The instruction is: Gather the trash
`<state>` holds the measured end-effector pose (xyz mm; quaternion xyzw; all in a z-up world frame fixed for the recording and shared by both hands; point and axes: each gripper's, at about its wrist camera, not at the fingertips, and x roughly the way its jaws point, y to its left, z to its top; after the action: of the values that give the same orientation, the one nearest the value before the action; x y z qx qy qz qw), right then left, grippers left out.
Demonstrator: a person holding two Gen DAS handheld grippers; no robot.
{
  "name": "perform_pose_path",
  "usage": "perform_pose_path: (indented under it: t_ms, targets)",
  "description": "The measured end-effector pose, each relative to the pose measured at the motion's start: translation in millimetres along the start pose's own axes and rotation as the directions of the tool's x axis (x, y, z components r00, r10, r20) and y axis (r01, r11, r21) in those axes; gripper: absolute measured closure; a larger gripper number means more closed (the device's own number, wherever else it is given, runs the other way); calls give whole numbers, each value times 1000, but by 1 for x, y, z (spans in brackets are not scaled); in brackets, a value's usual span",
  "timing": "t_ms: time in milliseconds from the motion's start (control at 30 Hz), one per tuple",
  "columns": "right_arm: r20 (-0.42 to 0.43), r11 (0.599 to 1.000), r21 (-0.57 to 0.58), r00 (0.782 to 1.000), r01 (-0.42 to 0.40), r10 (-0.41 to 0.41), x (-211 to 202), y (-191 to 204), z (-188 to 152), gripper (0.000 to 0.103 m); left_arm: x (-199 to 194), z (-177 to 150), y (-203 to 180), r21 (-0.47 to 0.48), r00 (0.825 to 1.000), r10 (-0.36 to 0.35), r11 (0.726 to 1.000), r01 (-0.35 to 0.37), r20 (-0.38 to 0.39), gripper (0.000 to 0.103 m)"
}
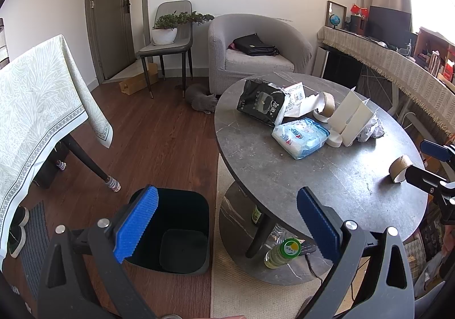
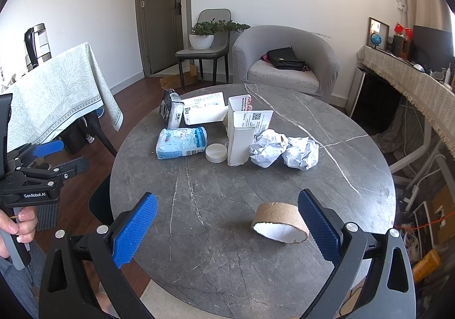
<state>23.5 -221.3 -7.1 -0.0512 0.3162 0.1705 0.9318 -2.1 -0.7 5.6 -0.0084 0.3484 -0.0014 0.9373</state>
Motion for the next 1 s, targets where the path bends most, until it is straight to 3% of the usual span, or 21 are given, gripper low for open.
perform_pose_path:
  t_ms: [1000]
  targets:
    - [-3, 1000, 3, 1000, 0, 0, 0, -2, -1, 3, 3, 1, 2, -3, 1000, -4, 1000, 4, 1, 3]
